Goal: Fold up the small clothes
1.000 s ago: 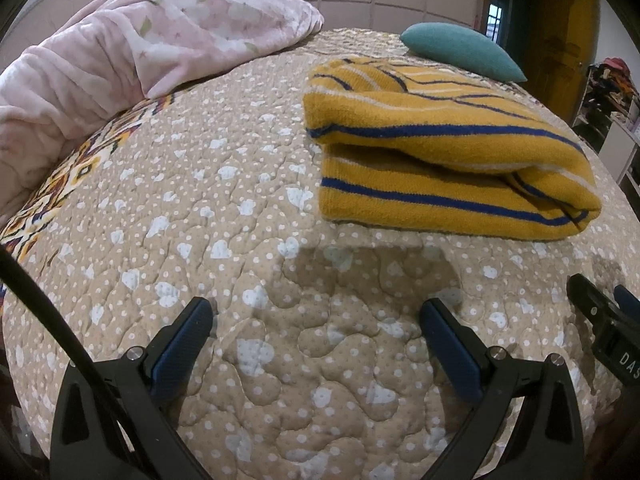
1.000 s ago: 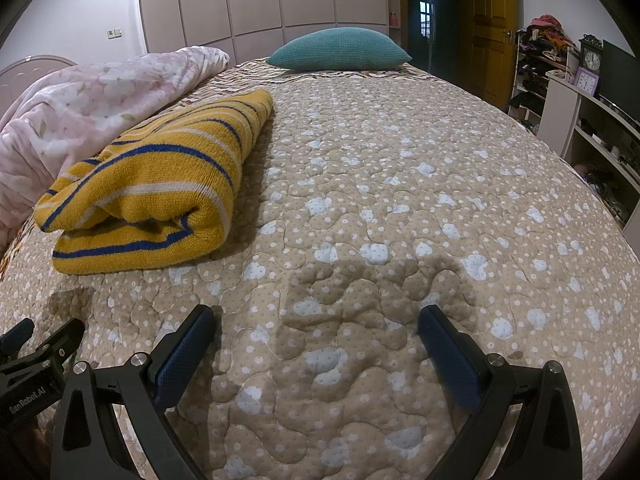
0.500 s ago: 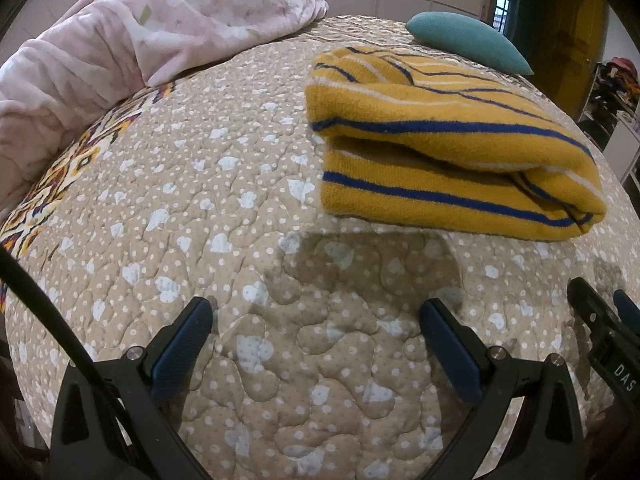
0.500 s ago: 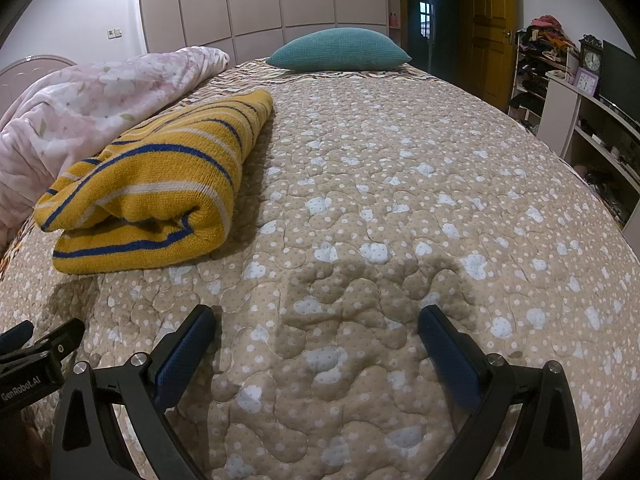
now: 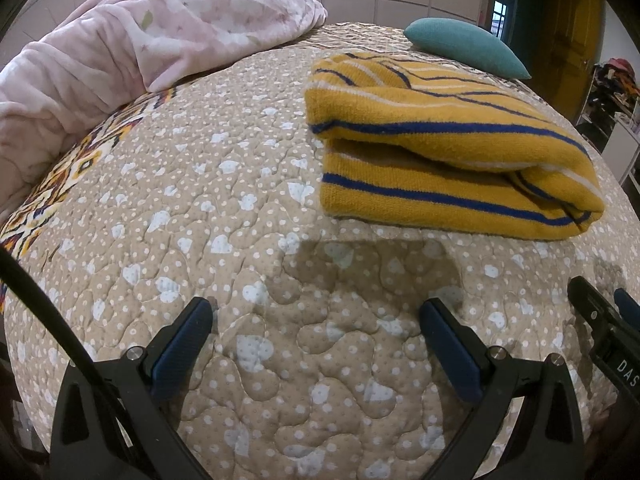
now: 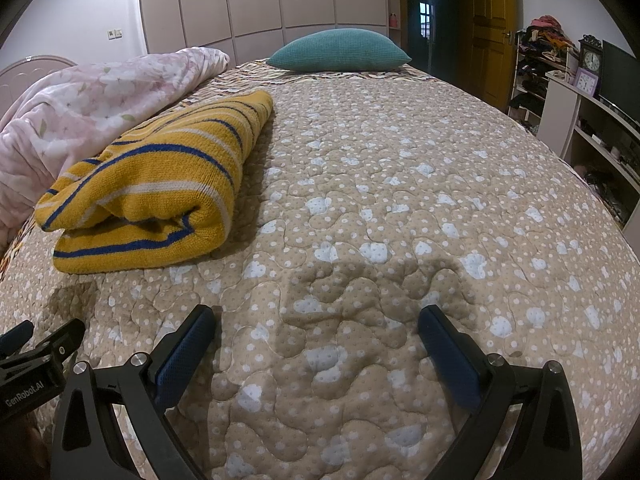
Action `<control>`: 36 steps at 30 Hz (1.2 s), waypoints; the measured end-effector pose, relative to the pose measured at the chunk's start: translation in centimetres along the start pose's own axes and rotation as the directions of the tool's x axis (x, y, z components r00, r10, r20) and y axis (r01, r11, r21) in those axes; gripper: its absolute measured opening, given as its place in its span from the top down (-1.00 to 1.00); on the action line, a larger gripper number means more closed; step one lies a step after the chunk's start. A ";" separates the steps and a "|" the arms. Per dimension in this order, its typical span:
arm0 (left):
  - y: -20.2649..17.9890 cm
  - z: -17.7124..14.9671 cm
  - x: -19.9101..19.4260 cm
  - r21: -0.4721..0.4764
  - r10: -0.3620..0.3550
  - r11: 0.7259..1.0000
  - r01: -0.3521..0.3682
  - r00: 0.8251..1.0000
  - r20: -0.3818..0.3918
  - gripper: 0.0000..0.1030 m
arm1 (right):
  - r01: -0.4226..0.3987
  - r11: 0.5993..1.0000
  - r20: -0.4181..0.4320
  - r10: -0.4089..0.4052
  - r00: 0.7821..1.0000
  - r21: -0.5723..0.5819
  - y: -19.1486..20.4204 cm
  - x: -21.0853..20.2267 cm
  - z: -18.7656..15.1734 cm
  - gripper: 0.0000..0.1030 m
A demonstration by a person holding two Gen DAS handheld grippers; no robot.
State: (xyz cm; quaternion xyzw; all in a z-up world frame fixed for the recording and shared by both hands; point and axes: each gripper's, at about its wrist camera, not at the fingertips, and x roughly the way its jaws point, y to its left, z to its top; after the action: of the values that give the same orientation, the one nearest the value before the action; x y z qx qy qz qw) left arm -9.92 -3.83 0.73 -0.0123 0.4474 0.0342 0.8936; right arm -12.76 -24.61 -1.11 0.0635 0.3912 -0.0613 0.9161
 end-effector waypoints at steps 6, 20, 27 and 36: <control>0.1 0.0 0.0 0.001 0.000 1.000 0.000 1.000 0.004 -1.00 | -0.001 1.000 0.000 0.001 1.000 0.000 0.0 0.0 0.0 -1.00; 0.0 0.0 -0.2 -0.001 0.000 1.000 0.000 1.000 0.012 -1.00 | -0.001 1.000 0.002 0.001 1.000 0.000 0.0 0.0 0.0 -1.00; 0.0 0.0 -0.2 -0.001 0.000 1.000 0.000 1.000 0.012 -1.00 | 0.001 1.000 0.003 -0.001 1.000 -0.002 0.0 -0.1 -0.1 -1.00; 0.0 0.0 -0.2 -0.001 0.001 1.000 -0.001 1.000 0.012 -1.00 | 0.004 1.000 0.005 -0.004 1.000 -0.003 0.0 -0.1 0.0 -1.00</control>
State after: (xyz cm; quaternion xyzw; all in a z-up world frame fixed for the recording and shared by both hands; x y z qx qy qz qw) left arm -10.03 -3.89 0.88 -0.0124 0.4420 0.0351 0.8963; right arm -12.85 -24.62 -1.02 0.0610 0.3893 -0.0624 0.9169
